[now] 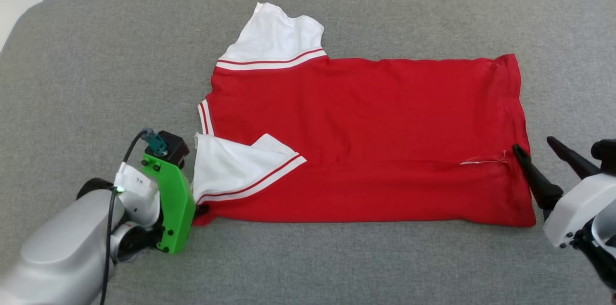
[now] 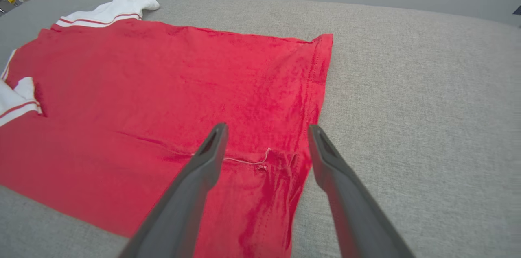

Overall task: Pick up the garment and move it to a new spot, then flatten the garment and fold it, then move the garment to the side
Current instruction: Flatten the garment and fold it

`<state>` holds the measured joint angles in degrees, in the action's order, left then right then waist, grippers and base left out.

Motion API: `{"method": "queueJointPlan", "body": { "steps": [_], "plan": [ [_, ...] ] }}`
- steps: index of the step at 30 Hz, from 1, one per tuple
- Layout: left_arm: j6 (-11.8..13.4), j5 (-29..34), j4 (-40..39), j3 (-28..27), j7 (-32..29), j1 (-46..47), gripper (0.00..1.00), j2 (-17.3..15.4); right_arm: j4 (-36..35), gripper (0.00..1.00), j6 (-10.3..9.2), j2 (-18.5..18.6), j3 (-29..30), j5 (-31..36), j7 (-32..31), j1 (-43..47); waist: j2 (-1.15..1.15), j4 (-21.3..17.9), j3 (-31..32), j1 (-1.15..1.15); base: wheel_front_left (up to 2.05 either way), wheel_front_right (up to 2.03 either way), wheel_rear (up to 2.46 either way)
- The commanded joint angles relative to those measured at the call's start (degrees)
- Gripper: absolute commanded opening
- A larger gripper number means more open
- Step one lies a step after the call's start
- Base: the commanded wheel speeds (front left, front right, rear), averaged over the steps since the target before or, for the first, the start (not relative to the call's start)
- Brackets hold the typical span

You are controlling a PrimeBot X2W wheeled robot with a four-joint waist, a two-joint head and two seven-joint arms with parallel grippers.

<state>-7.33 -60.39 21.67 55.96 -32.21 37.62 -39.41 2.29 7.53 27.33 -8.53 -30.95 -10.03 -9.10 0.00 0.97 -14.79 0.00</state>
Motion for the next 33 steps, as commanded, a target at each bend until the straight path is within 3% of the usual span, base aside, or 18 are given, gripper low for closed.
{"method": "queueJointPlan", "body": {
  "steps": [1, 5, 11, 15, 22, 33],
  "plan": [
    [-0.15, -1.24, -0.32, 1.16, 1.31, -2.08, 0.0, 1.8, -0.28, 1.0, -0.04, 1.06, 0.11, 0.27, -0.62, -1.49, 0.0, 0.18, 0.75, 0.0, 0.0, 0.0, 0.0],
    [-0.15, -1.83, -2.15, 0.91, 4.74, -1.44, 0.0, 0.45, -1.55, 1.0, -0.04, 3.9, 0.36, 0.4, -4.18, -3.1, 0.0, 0.56, 2.06, 0.0, 0.0, 0.0, 0.0],
    [-0.15, -0.12, -6.04, 0.95, 8.75, -0.22, 0.0, -2.19, -3.88, 1.0, -0.04, 11.67, -3.92, -4.04, -21.27, -3.74, 0.0, 1.36, 2.99, 0.0, 0.0, 0.0, 0.0],
    [-0.15, 1.59, -8.07, 1.45, 9.36, 0.31, 0.0, -3.06, -3.95, 1.0, -0.04, 14.07, -5.3, -7.13, -28.54, -3.6, 0.0, 2.03, 2.6, 0.0, 0.0, 0.0, 0.0],
    [0.14, 3.57, -9.42, 1.93, 10.03, 1.28, 0.0, -2.9, -0.29, 1.0, -0.04, 13.18, -9.39, -7.22, -32.55, -4.04, 0.0, 2.95, 0.68, 0.0, 0.0, 0.0, 0.0],
    [0.13, 4.39, -8.05, 2.18, 12.11, 1.16, 0.0, -2.24, 11.2, 1.0, -0.04, 8.22, -17.7, -7.34, -28.88, -2.82, 0.0, 3.52, -1.24, 0.0, 0.0, 0.0, 0.0]
  ]
}}
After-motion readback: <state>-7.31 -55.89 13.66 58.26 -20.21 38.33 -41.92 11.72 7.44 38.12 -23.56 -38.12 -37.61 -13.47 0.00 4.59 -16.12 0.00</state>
